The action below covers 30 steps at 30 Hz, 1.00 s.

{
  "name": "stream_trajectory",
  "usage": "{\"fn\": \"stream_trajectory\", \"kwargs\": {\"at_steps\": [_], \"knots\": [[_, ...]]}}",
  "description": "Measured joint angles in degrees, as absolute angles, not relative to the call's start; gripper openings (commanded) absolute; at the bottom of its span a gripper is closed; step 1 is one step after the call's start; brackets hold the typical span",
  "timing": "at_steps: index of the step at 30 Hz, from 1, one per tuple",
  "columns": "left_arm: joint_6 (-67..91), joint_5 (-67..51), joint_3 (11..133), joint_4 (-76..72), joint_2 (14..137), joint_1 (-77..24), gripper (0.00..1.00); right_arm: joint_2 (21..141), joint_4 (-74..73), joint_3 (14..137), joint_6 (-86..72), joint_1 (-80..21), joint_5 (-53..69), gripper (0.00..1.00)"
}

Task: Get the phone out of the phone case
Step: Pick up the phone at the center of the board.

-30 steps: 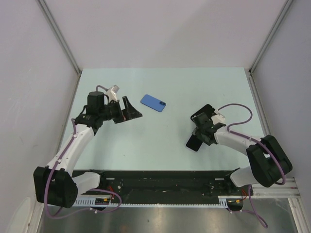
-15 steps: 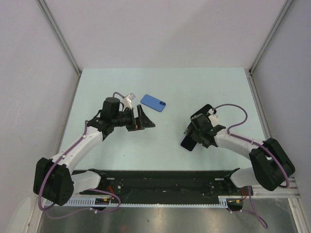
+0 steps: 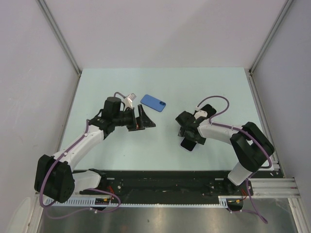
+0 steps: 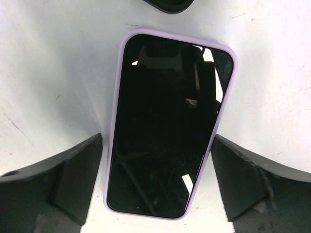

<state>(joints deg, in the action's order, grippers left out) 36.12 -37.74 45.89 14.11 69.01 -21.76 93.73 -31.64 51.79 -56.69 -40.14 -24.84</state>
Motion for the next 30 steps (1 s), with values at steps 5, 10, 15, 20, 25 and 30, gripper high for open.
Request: {"fn": "stream_trajectory", "kwargs": {"at_steps": [5,10,15,20,25,30], "knots": [[36.0,-37.7,45.9,14.3,69.0,-21.8,1.0,93.8,-31.7,51.8,-56.9,-40.5,-25.5,0.56],[36.0,-37.8,45.8,14.1,69.0,-21.8,1.0,91.7,-30.2,50.3,-56.8,-40.5,-24.3,0.51],[36.7,-39.0,43.2,10.9,69.7,-22.2,1.0,87.6,-30.0,48.0,-57.5,-40.8,-19.4,0.49],[40.1,-40.9,37.2,4.3,72.6,-25.9,1.0,83.9,-28.1,47.6,-59.2,-41.9,-14.3,0.48],[44.4,-42.9,32.1,-4.3,75.6,-31.6,1.0,83.6,-23.3,47.6,-61.1,-42.4,-9.9,0.47],[47.3,-43.9,31.7,-12.4,78.8,-34.7,0.98,83.6,-19.7,47.6,-63.0,-42.4,-7.0,0.47]]}}
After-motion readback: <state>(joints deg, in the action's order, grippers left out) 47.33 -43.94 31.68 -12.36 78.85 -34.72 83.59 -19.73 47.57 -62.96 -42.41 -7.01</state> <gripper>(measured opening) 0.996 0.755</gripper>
